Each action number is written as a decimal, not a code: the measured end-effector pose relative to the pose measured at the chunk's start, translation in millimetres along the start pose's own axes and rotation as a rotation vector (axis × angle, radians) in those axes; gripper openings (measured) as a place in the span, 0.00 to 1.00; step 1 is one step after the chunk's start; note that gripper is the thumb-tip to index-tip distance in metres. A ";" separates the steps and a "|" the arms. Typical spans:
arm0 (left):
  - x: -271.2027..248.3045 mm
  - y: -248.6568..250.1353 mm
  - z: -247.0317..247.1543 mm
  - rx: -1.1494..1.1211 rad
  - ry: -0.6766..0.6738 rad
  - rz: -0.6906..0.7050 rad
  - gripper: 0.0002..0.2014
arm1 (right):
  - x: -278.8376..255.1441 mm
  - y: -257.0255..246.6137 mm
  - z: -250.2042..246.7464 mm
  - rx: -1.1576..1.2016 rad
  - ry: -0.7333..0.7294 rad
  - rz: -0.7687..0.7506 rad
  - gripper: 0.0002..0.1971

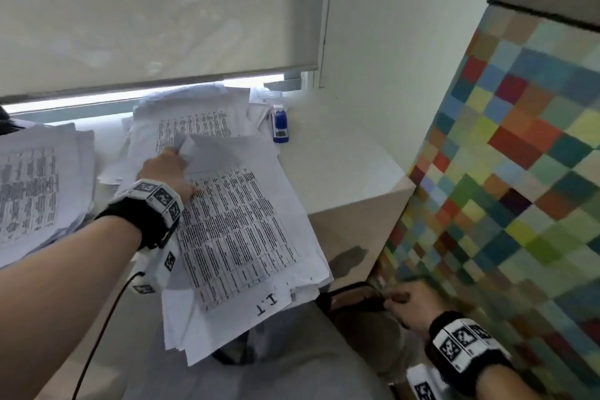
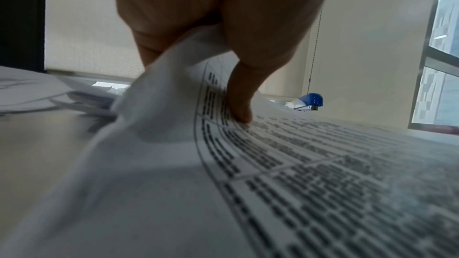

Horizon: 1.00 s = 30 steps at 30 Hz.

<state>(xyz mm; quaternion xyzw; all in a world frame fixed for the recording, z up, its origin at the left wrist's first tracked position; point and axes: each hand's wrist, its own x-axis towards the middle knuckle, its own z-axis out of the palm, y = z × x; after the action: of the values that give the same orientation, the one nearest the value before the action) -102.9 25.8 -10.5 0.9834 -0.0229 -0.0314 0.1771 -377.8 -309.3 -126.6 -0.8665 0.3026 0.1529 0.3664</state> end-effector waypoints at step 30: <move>-8.9 13.9 12.5 -0.128 -0.084 -0.186 0.27 | 94.0 128.9 72.6 -0.182 -0.111 0.271 0.13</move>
<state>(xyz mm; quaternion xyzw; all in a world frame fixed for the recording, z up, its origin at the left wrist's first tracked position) -113.1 8.9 -16.8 0.9658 0.0629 -0.0903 0.2348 -390.6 -365.9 -292.0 -0.8376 0.3809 0.2750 0.2788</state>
